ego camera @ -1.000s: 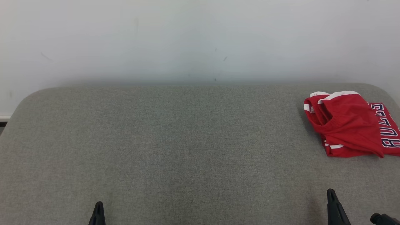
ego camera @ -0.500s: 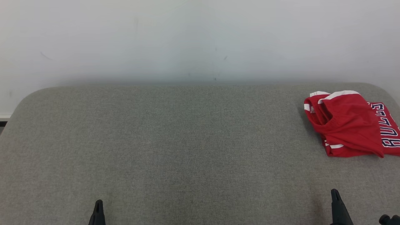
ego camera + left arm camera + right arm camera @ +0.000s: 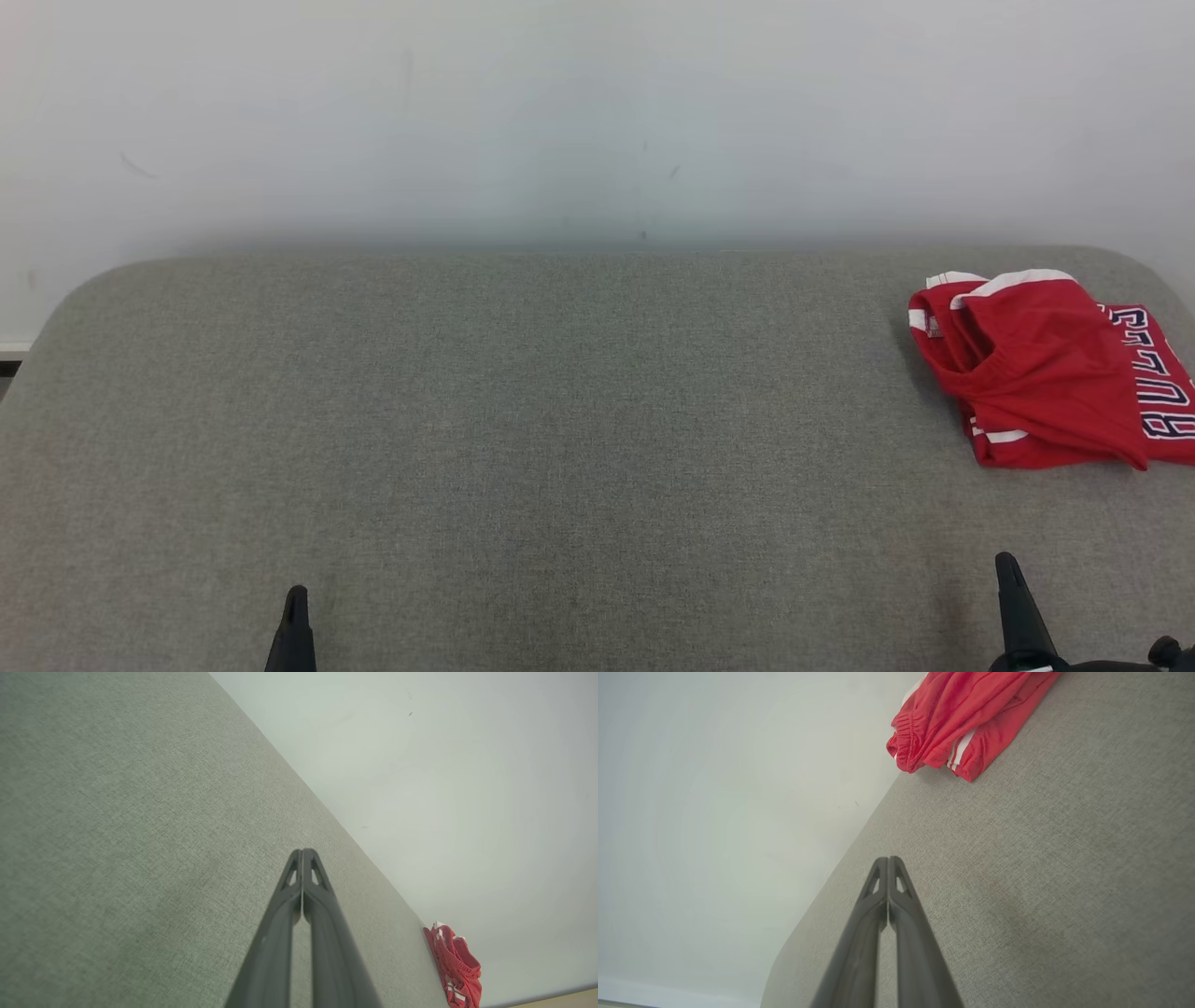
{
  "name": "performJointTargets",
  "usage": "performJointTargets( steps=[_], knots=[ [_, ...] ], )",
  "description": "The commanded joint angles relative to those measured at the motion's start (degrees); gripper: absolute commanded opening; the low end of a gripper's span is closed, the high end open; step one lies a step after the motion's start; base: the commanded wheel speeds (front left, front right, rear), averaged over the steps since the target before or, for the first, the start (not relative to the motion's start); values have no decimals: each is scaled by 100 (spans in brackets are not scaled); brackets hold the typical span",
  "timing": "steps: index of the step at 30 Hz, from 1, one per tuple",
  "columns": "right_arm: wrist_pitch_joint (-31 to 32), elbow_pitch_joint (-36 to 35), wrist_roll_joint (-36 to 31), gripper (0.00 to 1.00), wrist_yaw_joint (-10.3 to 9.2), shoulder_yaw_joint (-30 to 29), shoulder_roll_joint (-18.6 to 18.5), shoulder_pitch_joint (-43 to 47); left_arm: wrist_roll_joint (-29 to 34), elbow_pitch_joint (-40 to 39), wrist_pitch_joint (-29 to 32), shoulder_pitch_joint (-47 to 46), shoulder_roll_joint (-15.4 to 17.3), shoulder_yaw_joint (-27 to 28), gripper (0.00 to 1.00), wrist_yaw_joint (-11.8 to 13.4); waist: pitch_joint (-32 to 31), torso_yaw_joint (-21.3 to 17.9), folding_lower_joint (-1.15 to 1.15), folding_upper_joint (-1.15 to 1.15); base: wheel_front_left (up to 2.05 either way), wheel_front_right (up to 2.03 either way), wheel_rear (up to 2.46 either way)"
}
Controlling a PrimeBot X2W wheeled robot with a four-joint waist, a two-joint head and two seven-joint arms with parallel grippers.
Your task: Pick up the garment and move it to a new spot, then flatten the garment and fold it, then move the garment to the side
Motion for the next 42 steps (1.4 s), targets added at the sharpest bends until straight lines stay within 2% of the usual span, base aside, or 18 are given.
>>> performJointTargets(
  steps=[1,25,42],
  knots=[
    [48,-71,185,0,3,-37,-50,-98,-183,-99,26,-91,25,-1,0,-24,1,0,0,0,0,0,0],
    [519,-162,1648,0,4,-206,-47,-169,-1763,-214,296,-173,31,-59,0,-55,19,2,0,0,0,0,0],
    [795,-203,2468,0,5,-307,-40,-231,-2632,-276,446,-186,35,-92,0,-74,32,2,0,0,0,0,0]
  ],
)
